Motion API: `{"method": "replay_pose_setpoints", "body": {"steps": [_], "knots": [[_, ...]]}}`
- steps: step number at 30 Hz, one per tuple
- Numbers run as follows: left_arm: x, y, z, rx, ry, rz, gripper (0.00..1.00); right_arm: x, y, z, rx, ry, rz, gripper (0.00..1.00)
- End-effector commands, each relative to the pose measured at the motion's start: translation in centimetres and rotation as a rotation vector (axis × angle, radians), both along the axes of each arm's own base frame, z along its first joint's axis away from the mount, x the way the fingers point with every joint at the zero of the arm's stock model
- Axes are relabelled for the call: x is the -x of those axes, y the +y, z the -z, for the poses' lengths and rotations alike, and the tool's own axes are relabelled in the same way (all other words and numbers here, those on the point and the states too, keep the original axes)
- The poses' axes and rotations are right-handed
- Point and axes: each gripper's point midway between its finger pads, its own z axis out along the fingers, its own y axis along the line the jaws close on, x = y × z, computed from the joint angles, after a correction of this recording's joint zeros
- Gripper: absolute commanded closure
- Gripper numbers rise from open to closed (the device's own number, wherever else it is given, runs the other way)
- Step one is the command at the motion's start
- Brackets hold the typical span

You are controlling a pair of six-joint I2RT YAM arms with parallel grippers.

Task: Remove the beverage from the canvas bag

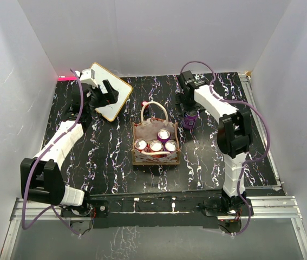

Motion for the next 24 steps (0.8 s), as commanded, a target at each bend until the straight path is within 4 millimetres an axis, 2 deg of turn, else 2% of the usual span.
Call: {"method": "replay_pose_setpoints", "body": {"steps": [1, 4, 6, 9, 14, 24], "knots": [[0.1, 0.1, -3.1, 0.019, -0.072, 0.005, 0.03, -0.2, -0.9, -4.8, 0.002, -0.175, 0.008, 0.09], [0.1, 0.2, -2.7, 0.014, -0.064, -0.001, 0.03, 0.8, -0.6, -6.6, -0.068, -0.266, 0.018, 0.07], [0.0, 0.2, -2.5, 0.012, -0.059, 0.0, 0.03, 1.6, -0.4, -9.2, -0.133, -0.363, 0.014, 0.05], [0.0, 0.2, -2.5, 0.011, -0.057, 0.001, 0.03, 2.6, -0.8, -11.2, -0.178, -0.46, 0.043, 0.01], [0.0, 0.3, -2.5, 0.009, -0.063, -0.004, 0.03, 4.3, -0.6, -13.1, -0.268, -0.549, 0.047, 0.01], [0.0, 0.1, -2.7, 0.019, -0.062, 0.004, 0.03, 8.6, 6.8, -18.4, -0.641, -0.484, -0.204, 0.01]]}}
